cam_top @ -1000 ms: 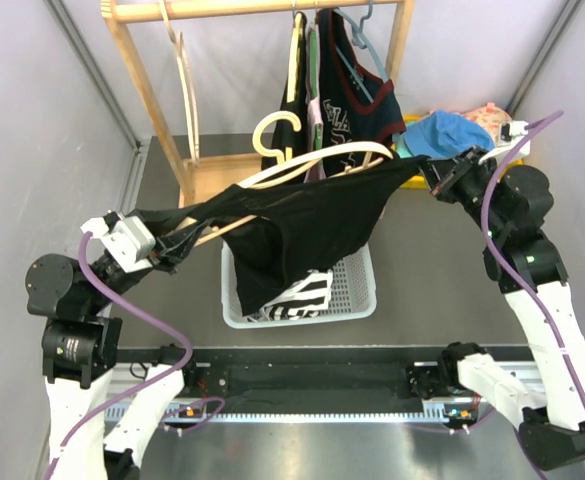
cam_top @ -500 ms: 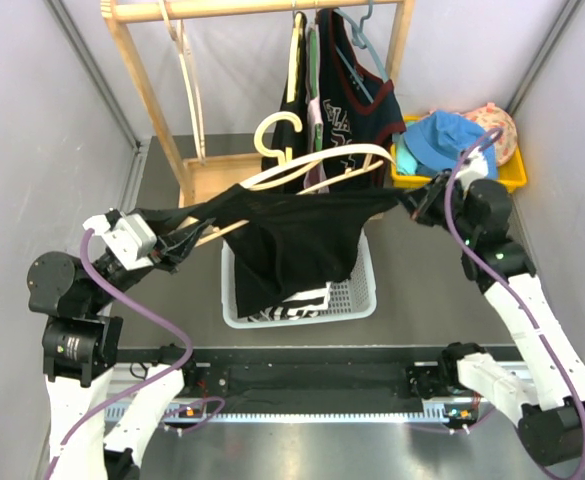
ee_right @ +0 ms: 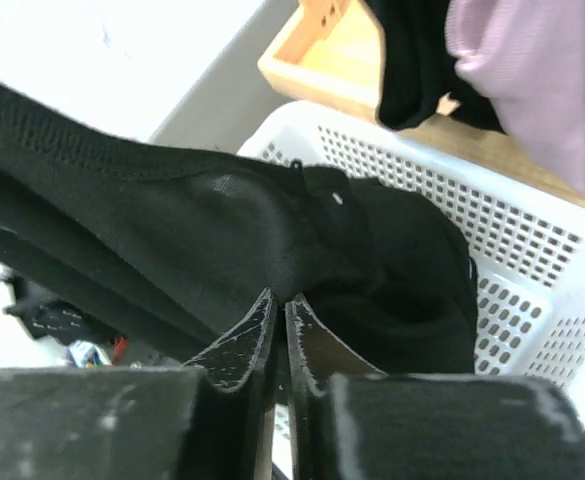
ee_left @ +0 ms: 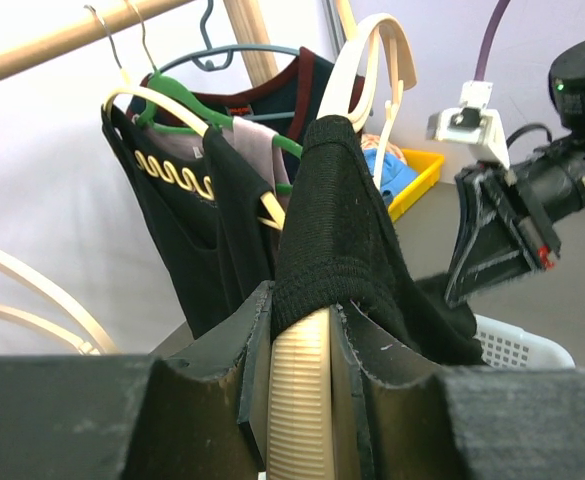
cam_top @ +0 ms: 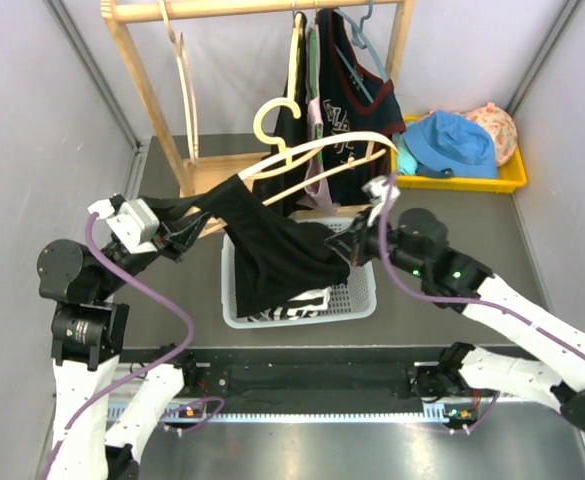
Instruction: Remove the tank top from the hanger
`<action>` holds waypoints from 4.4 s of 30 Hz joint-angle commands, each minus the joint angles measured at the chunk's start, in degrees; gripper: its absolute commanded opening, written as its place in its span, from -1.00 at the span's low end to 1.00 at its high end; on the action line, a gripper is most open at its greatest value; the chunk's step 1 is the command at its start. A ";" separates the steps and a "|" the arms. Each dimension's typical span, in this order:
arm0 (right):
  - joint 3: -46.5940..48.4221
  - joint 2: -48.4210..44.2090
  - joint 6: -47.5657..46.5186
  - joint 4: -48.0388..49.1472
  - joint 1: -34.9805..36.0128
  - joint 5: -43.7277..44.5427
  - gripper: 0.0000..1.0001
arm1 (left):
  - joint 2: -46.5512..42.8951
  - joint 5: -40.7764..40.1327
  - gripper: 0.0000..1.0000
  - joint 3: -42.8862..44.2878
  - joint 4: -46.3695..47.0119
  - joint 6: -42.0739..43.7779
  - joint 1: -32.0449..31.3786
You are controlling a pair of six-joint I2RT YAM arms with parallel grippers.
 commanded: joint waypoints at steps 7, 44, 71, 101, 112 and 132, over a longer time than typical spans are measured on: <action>11.73 4.01 -10.16 -6.03 7.75 19.79 0.19 | -0.74 -1.21 -1.00 -2.15 5.13 4.09 0.25; 41.61 3.99 -43.91 -36.44 7.75 -12.46 0.11 | 0.23 23.66 -1.00 -3.47 1.26 8.32 0.25; 37.14 -1.81 -43.48 -35.57 7.75 0.72 -1.00 | -5.65 11.44 0.98 -11.19 4.94 -1.24 0.25; 37.48 6.01 -38.29 -24.41 7.75 -4.28 -1.00 | 5.41 12.68 -0.57 -17.01 21.74 -16.12 -4.67; 34.76 1.10 -36.89 -29.32 7.75 -1.30 -1.00 | 4.71 0.31 -1.00 -12.00 17.08 -8.22 -4.58; 39.94 -16.05 -33.01 -43.04 7.75 -5.26 -1.00 | 11.13 2.02 -1.00 -7.25 12.95 -8.37 -5.20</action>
